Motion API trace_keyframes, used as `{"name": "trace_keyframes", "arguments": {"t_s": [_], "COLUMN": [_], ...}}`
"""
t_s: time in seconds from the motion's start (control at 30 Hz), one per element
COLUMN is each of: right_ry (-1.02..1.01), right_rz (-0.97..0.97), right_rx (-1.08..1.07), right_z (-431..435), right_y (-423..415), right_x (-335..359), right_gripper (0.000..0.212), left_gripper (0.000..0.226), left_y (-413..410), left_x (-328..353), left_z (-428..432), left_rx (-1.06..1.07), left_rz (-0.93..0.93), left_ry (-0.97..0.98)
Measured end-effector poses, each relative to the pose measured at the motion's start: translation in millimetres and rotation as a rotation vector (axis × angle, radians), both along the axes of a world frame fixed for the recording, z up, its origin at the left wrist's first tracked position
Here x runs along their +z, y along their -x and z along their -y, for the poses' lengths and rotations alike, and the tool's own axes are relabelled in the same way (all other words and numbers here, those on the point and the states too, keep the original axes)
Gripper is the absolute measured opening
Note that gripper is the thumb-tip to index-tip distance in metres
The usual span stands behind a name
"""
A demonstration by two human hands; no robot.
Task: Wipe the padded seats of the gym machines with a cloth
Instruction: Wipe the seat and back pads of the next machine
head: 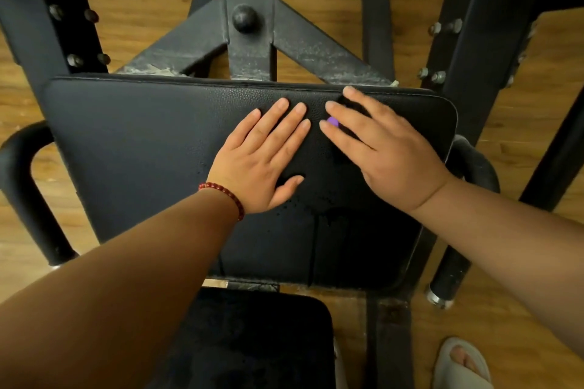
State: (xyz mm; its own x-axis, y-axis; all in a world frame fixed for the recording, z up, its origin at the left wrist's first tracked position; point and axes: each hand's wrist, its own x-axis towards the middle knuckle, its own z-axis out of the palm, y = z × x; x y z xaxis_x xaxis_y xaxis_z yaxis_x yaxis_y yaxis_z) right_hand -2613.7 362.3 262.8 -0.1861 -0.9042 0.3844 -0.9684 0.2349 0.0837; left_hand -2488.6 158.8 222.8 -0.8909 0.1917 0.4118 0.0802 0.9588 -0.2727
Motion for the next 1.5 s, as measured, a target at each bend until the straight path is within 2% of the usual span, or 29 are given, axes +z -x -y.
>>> {"name": "trace_keyframes", "arguments": {"t_s": [0.07, 0.2, 0.43, 0.5, 0.67, 0.77, 0.93, 1.07, 1.3, 1.4, 1.5], "right_ry": [-0.022, -0.185, -0.013, -0.006, -0.004, 0.014, -0.003, -0.048, 0.126, 0.113, 0.124], "right_rz": [-0.009, -0.043, -0.03, -0.03, -0.062, -0.115, -0.063, -0.053, 0.032, -0.016, 0.062], "right_rx": [0.012, 0.185, -0.069, -0.06, 0.039, 0.026, 0.02, -0.089, -0.121, -0.192, -0.326], "right_z": [-3.7, -25.6, -4.5, -8.6, -12.0, -2.3, -2.3, -33.0, 25.8, 5.5, -23.1], "right_y": [-8.9, -7.4, -12.1, -13.0, -9.5, -2.0, -3.9, -3.4, -8.8, -11.8, -23.7], "right_x": [-9.9, -13.2, -15.3, -18.7, -19.9, -13.6, -12.4, -15.6, -10.0, -15.1, -23.4], "right_gripper": [0.045, 0.045, 0.043, 0.048, 0.044, 0.043, 0.039, 0.045, 0.04, 0.045, 0.051], "left_gripper": [0.075, 0.075, 0.075, 0.076, 0.075, 0.077, 0.077, 0.076, 0.078, 0.078, 0.078], "left_y": [0.6, -0.7, -0.2, -0.4, -0.9, -0.5, -0.6, -0.3, -0.7, 0.0, -0.5], "left_x": [0.5, -0.2, -0.3, -0.2, -1.0, -1.8, -1.6, -0.4, -1.2, -1.2, -1.2], "left_z": [0.4, -0.2, 0.5, 0.9, 0.0, 0.9, 0.6, 0.2, 0.2, 0.1, -0.8], "left_rx": [-0.001, 0.002, -0.002, -0.002, 0.002, 0.005, 0.006, 0.006, 0.013, 0.014, 0.018], "left_rz": [-0.002, -0.009, -0.015, -0.012, -0.009, -0.011, -0.006, -0.01, -0.013, -0.018, -0.024], "left_ry": [0.002, -0.004, -0.009, -0.008, -0.009, -0.007, -0.015, -0.015, -0.013, -0.014, -0.011]}}
